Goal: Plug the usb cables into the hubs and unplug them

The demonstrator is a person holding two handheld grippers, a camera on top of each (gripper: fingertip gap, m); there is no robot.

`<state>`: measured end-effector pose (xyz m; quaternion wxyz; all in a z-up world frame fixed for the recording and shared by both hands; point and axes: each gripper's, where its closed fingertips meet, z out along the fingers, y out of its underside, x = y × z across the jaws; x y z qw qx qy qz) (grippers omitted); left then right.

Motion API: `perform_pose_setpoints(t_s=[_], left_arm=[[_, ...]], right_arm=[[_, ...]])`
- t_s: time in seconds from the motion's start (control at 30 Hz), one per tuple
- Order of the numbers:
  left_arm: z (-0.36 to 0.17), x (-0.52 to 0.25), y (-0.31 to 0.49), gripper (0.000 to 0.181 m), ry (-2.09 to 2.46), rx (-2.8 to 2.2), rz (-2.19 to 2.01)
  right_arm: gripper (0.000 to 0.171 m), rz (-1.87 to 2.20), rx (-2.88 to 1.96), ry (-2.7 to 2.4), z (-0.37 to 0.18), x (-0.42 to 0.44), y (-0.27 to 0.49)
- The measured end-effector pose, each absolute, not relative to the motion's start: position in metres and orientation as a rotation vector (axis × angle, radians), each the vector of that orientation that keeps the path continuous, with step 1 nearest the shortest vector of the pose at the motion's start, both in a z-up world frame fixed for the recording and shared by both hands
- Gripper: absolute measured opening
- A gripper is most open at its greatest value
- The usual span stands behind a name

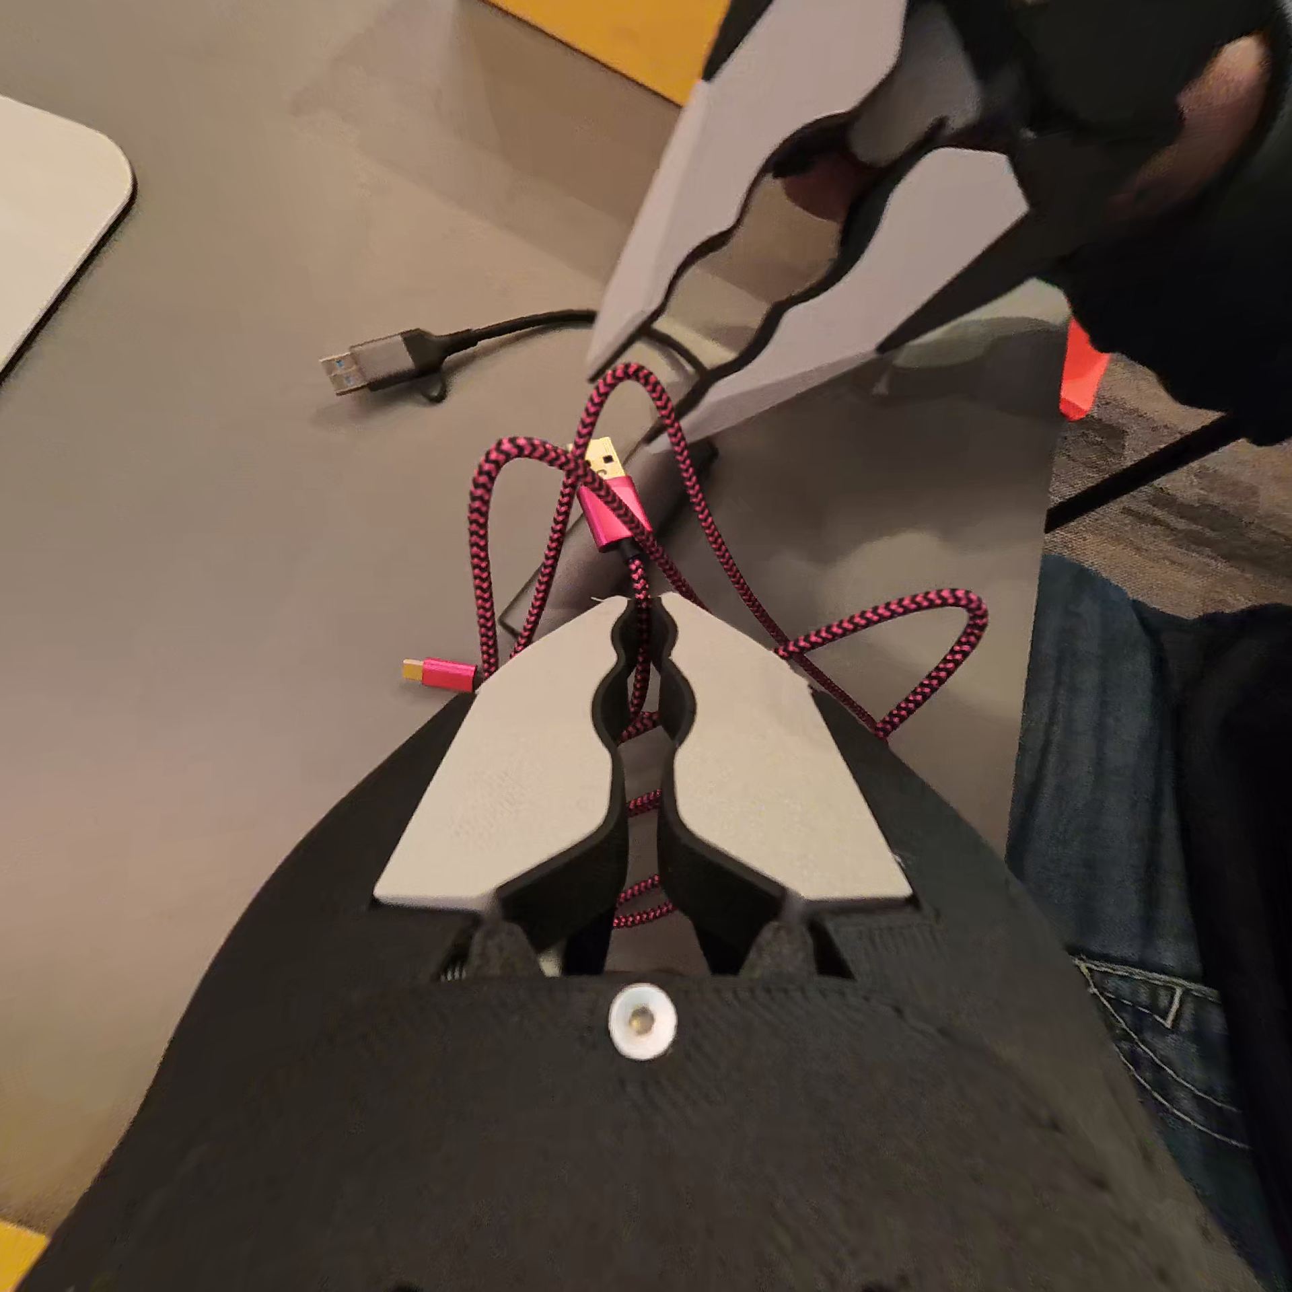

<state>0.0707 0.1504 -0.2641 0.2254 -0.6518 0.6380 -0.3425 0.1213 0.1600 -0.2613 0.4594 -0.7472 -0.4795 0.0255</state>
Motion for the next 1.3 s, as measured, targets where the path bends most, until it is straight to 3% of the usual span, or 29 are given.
perform_pose_setpoints(t_s=[0.6,0.87,0.93,1.07,1.17,1.23,1.3], left_arm=[[-0.261,0.059,0.118,0.002,2.057,-1.601,-0.988],[-0.229,0.065,0.128,0.009,1.813,-1.616,-1.011],[-0.227,0.065,0.137,0.032,1.755,-1.658,-0.948],[-0.219,0.058,0.139,0.037,1.724,-1.706,-0.872],[-0.185,0.068,0.11,0.034,1.74,-1.576,-0.956],[-0.168,0.084,0.074,0.03,1.806,-1.464,-1.051],[-0.186,0.098,0.055,0.034,1.889,-1.483,-0.992]], right_arm=[[0.017,0.508,-1.654,-1.393,-0.247,0.077,0.128],[0.011,0.716,-1.612,-1.205,-0.218,0.08,0.126],[0.01,0.652,-1.669,-1.192,-0.224,0.085,0.131],[0.01,0.39,-1.81,-1.276,-0.237,0.105,0.139],[0.01,0.212,-1.883,-1.358,-0.232,0.115,0.141],[0.01,0.198,-1.892,-1.35,-0.22,0.112,0.143],[0.01,0.283,-1.864,-1.301,-0.205,0.104,0.144]])
